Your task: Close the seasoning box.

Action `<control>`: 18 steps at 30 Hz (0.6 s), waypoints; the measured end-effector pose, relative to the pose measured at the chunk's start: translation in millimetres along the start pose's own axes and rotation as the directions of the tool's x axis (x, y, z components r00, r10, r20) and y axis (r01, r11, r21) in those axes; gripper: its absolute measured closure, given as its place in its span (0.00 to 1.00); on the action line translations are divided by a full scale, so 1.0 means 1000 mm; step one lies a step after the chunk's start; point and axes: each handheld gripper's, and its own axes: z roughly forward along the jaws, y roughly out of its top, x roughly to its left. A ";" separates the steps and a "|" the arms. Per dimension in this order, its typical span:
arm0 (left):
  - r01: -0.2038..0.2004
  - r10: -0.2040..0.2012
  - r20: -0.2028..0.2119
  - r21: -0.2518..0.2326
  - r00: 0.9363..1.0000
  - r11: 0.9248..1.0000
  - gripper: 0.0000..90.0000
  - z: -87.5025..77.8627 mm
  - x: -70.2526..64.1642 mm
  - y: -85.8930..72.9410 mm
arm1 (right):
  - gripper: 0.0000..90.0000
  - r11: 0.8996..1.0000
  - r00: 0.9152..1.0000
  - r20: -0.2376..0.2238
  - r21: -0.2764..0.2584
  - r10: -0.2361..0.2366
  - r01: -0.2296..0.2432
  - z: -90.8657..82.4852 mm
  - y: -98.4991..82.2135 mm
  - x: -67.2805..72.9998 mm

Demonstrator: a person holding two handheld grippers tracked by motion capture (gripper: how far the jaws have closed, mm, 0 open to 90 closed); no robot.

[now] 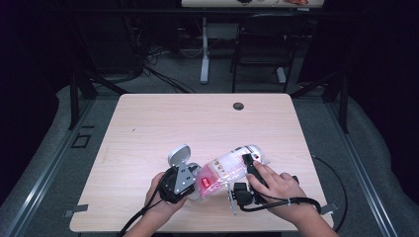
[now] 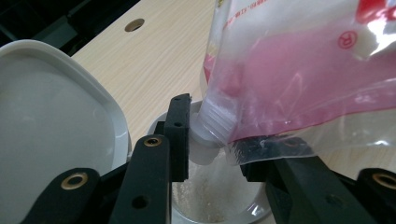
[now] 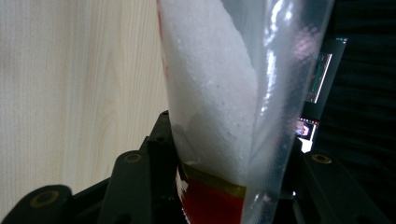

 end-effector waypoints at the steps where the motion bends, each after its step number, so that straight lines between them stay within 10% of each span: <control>1: -0.003 0.003 -0.001 -0.001 1.000 1.000 0.78 0.000 0.000 0.000 | 0.60 1.000 1.000 0.001 0.001 0.000 0.000 0.000 0.000 0.000; 18: -0.004 0.004 0.011 -0.006 1.000 1.000 0.78 0.001 0.001 0.000 | 0.60 1.000 1.000 0.013 -0.006 -0.027 0.027 -0.001 0.001 -0.004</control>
